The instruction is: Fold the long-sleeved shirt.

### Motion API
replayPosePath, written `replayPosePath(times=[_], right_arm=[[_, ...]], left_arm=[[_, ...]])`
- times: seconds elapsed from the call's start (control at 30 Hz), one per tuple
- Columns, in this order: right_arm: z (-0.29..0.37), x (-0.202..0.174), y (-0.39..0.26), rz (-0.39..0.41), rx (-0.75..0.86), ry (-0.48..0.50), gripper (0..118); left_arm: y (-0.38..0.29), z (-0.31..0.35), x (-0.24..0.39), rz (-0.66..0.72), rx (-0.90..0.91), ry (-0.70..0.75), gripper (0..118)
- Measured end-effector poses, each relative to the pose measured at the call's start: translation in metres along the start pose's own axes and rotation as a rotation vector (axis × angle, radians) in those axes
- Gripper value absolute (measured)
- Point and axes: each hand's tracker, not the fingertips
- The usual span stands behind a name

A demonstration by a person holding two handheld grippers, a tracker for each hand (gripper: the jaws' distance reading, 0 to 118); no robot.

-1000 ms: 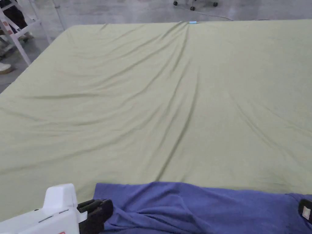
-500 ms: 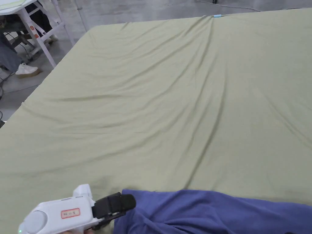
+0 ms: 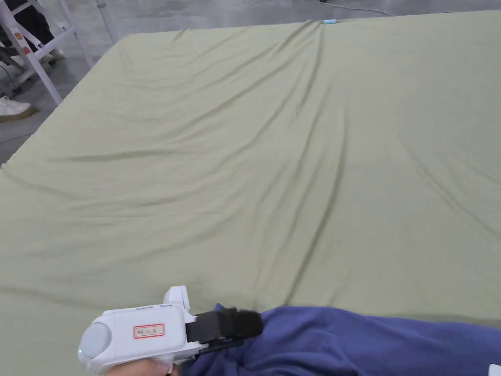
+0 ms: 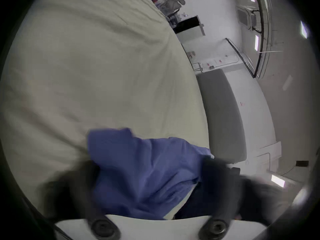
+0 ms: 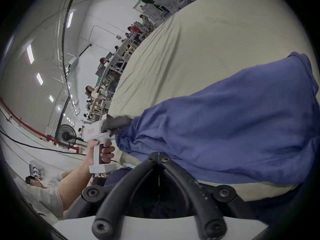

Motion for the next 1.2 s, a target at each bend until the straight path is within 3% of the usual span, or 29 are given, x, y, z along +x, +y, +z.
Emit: replayPosePath(times=[0.03, 0.07, 0.1, 0.13, 0.23, 0.6, 0.67, 0.7, 0.87, 1.0, 1.1, 1.2], right_arm=[[0.000, -0.002, -0.001, 0.004, -0.002, -0.004, 3], [0.000, 0.001, -0.002, 0.007, -0.002, -0.006, 3], [0.003, 0.001, -0.002, 0.008, -0.003, -0.011, 3], [0.005, 0.002, -0.003, 0.009, -0.003, -0.015, 3], [0.013, 0.005, -0.004, 0.010, 0.004, -0.036, 3], [0.017, -0.009, 0.005, 0.007, 0.046, -0.056, 3], [0.020, -0.015, 0.008, 0.012, 0.070, -0.031, 3], [0.022, -0.016, 0.009, 0.017, 0.076, -0.025, 3], [0.035, -0.026, 0.014, 0.060, 0.115, -0.033, 3], [0.049, -0.018, 0.009, 0.053, 0.139, -0.084, 3], [0.070, -0.012, 0.003, 0.044, 0.171, -0.132, 3], [0.095, -0.007, 0.001, 0.018, 0.199, -0.146, 3]], left_arm=[[-0.009, -0.013, -0.005, 0.058, -0.045, 0.151, 4], [-0.015, -0.018, -0.011, 0.122, -0.030, 0.123, 4], [-0.010, -0.002, -0.009, 0.018, 0.026, 0.027, 4], [-0.011, 0.005, -0.009, -0.004, 0.053, 0.019, 4], [-0.017, 0.033, -0.027, 0.080, 0.111, -0.023, 4], [-0.016, 0.124, -0.005, 0.145, 0.222, -0.037, 4], [-0.007, 0.145, -0.010, 0.153, 0.262, -0.005, 4], [-0.010, 0.152, 0.022, 0.158, 0.282, 0.011, 4], [-0.001, 0.200, 0.057, 0.172, 0.409, 0.169, 4], [-0.026, 0.169, 0.142, 0.085, 0.415, 0.254, 4], [-0.054, 0.112, 0.214, -0.065, 0.395, 0.261, 4], [-0.079, 0.029, 0.262, -0.118, 0.320, 0.245, 4]])
